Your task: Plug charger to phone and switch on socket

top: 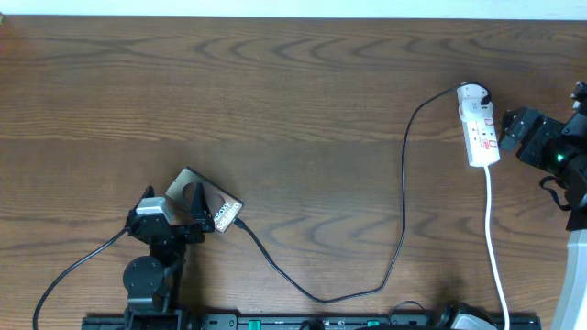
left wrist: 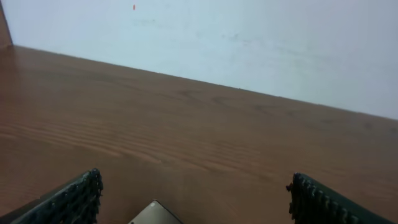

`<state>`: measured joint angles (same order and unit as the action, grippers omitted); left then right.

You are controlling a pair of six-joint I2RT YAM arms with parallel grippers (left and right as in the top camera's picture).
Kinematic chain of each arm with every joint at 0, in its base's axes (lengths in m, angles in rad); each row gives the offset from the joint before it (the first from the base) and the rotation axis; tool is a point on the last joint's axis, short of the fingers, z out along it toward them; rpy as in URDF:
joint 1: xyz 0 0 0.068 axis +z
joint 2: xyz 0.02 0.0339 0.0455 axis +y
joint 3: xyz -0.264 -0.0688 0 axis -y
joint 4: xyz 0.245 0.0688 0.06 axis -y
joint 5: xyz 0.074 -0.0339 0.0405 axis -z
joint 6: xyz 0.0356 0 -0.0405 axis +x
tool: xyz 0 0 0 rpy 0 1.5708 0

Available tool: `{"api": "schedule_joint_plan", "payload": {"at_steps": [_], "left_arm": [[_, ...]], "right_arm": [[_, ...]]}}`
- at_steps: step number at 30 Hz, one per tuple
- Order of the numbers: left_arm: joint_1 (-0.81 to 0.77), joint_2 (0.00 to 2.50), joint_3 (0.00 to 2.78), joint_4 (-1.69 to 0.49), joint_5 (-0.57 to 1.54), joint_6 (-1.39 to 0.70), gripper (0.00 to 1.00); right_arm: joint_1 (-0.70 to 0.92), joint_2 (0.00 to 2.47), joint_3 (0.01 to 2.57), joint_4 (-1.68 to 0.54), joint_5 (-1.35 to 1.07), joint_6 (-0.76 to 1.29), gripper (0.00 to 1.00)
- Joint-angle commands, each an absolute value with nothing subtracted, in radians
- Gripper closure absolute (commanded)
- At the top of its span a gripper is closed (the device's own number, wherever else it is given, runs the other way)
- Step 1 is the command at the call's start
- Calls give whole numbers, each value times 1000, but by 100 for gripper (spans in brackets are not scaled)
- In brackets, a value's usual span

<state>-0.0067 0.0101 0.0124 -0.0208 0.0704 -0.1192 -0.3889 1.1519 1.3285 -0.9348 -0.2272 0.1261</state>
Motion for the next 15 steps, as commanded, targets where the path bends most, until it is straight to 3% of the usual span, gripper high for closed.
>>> {"api": "schedule_joint_plan", "payload": {"at_steps": [1,15], "left_arm": [[-1,1,4,-67,115,-33,6],[-1,4,5,-63,120,-60,6]], "right_arm": [[-392,1150,1327,-936,-223,134,1],[-392,1150,1327,-936,-223,134,1]]}}
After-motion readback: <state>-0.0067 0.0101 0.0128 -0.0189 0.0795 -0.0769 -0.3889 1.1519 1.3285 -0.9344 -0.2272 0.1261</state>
